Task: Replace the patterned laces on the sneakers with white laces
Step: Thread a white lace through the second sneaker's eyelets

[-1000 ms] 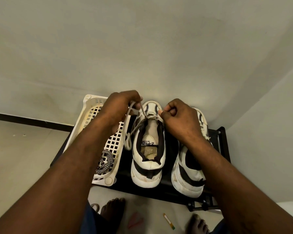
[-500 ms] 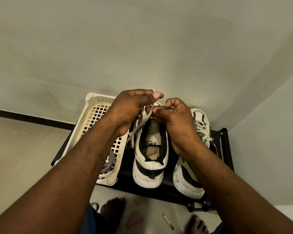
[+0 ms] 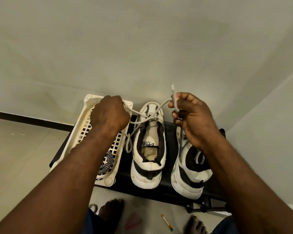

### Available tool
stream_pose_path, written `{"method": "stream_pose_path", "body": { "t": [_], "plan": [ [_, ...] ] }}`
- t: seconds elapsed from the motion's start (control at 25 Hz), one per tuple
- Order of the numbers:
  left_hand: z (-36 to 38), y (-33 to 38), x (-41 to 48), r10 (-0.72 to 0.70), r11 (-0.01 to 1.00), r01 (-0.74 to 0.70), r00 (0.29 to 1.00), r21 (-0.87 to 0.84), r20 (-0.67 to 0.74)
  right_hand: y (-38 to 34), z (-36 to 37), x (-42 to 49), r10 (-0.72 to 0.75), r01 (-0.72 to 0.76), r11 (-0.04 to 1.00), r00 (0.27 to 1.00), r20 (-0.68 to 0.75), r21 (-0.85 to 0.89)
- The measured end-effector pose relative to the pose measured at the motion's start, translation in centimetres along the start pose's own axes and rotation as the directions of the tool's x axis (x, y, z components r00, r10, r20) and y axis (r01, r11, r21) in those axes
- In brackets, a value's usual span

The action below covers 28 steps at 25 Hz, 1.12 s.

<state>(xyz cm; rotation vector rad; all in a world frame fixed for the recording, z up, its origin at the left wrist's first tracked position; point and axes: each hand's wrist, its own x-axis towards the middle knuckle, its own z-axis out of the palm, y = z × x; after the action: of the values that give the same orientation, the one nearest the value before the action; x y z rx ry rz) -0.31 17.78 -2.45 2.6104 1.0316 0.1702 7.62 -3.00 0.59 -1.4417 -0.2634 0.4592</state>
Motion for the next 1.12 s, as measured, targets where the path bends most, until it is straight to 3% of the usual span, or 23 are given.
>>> {"method": "stream_pose_path", "body": {
  "t": [0.08, 0.12, 0.16, 0.2, 0.28, 0.36, 0.4, 0.52, 0.6, 0.72, 0.8, 0.88, 1.0, 1.12],
  "plan": [
    [-0.3, 1.1, -0.5, 0.131, 0.969, -0.157, 0.981, -0.190, -0.146, 0.5, 0.3, -0.1, 0.002, 0.004, 0.988, 0.999, 0.039, -0.155],
    [-0.4, 1.7, -0.8, 0.200, 0.903, -0.248, 0.965, -0.352, -0.167, 0.7, 0.6, -0.2, -0.010, 0.023, 0.976, 0.998, 0.060, -0.219],
    [-0.4, 2.3, -1.0, 0.259, 0.789, -0.283, 0.958, -0.545, -0.123, 0.9, 0.8, -0.2, -0.021, 0.039, 0.966, 0.997, 0.075, -0.254],
    [-0.5, 2.8, -1.4, 0.314, 0.665, -0.218, 0.949, -0.714, 0.003, 1.0, 1.0, -0.3, -0.030, 0.049, 0.963, 0.997, 0.076, -0.265],
    [-0.5, 3.3, -2.1, 0.426, 0.530, -0.058, 0.881, -0.846, 0.207, 1.0, 1.1, -0.3, -0.050, 0.061, 0.957, 0.998, 0.047, -0.282],
    [-0.6, 3.3, -2.2, 0.426, 0.537, -0.070, 0.883, -0.840, 0.199, 0.8, 0.8, -0.1, -0.054, 0.060, 0.950, 0.998, 0.028, -0.307],
    [-0.6, 3.0, -1.8, 0.389, 0.589, -0.122, 0.909, -0.799, 0.148, 0.7, 0.6, 0.0, -0.052, 0.056, 0.949, 0.998, 0.020, -0.312],
    [-0.2, 1.8, -0.7, 0.276, 0.875, -0.232, 0.960, -0.426, 0.042, 0.6, -0.4, 0.5, -0.047, 0.031, 0.953, 0.998, -0.046, -0.303],
    [0.1, 1.3, -0.6, 0.211, 0.951, -0.188, 0.975, -0.246, 0.068, 0.7, -0.7, 0.6, -0.033, 0.017, 0.950, 0.998, -0.048, -0.311],
    [-0.1, 1.4, -1.2, 0.302, 0.914, -0.294, 0.953, -0.278, -0.017, 1.2, -0.3, 0.4, -0.029, 0.043, 0.948, 0.998, 0.049, -0.316],
    [-0.6, 2.0, -1.7, 0.408, 0.749, -0.327, 0.913, -0.576, 0.013, 1.4, 0.3, 0.2, -0.082, 0.095, 0.925, 0.995, 0.051, -0.368],
    [-1.0, 2.6, -2.3, 0.485, 0.596, -0.244, 0.869, -0.765, 0.100, 1.8, 0.6, 0.2, -0.196, 0.172, 0.860, 0.981, -0.001, -0.480],
    [-0.7, 2.7, -2.3, 0.435, 0.640, -0.263, 0.898, -0.722, 0.058, 2.1, 0.7, 0.3, -0.278, 0.202, 0.808, 0.959, -0.055, -0.554],
    [0.1, 2.4, -1.6, 0.374, 0.823, -0.322, 0.927, -0.468, 0.019, 2.5, 0.4, 0.6, -0.227, 0.133, 0.766, 0.971, -0.071, -0.629]
  ]
}}
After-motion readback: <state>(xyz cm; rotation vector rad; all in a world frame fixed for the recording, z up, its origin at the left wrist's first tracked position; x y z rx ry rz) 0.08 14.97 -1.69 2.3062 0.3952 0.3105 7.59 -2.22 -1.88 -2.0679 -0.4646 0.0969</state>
